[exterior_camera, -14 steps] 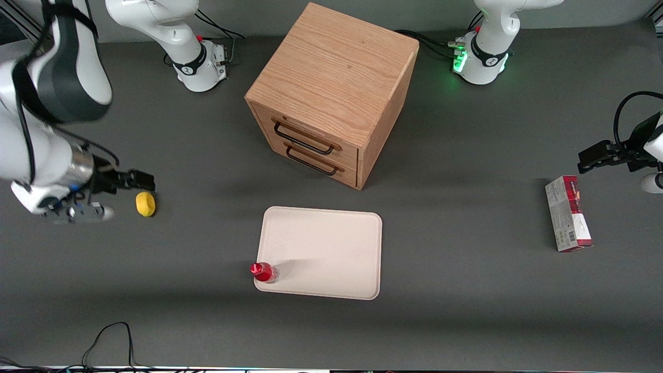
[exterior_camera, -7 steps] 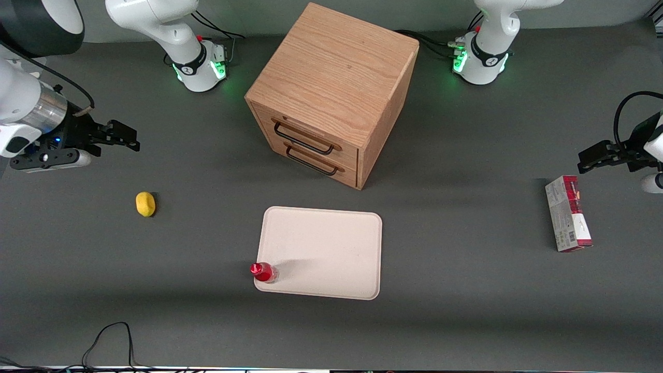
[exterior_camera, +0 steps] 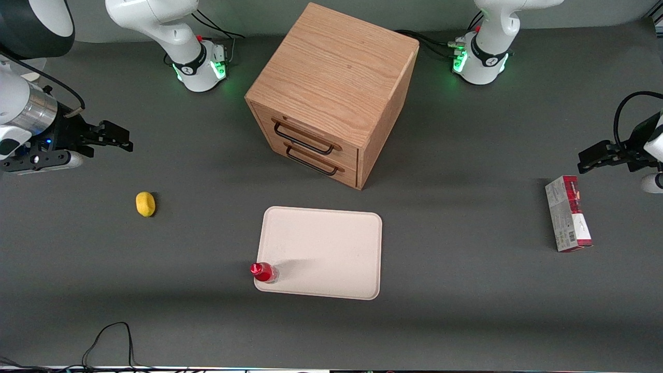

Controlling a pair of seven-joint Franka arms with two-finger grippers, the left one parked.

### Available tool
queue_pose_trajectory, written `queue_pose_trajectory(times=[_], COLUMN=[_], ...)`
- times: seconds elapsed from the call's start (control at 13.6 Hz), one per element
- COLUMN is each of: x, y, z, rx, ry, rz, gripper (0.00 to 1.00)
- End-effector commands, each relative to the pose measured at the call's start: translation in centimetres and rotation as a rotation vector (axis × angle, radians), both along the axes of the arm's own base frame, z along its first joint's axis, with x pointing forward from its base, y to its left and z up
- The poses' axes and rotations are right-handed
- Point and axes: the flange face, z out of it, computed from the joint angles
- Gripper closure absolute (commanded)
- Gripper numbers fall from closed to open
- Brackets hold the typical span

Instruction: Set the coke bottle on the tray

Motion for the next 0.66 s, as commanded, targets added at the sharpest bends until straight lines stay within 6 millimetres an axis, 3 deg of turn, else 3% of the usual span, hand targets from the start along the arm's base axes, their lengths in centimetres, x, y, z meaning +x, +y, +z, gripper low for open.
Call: queue_pose_trajectory(times=[0.0,0.59], x=[0.6,0.7], y=[0.0,0.9], z=[1.1,2.3], rx=[-0.010,-0.014], ry=[0.010,0.020], rz=[0.024,0.041], gripper=[0.00,0.00])
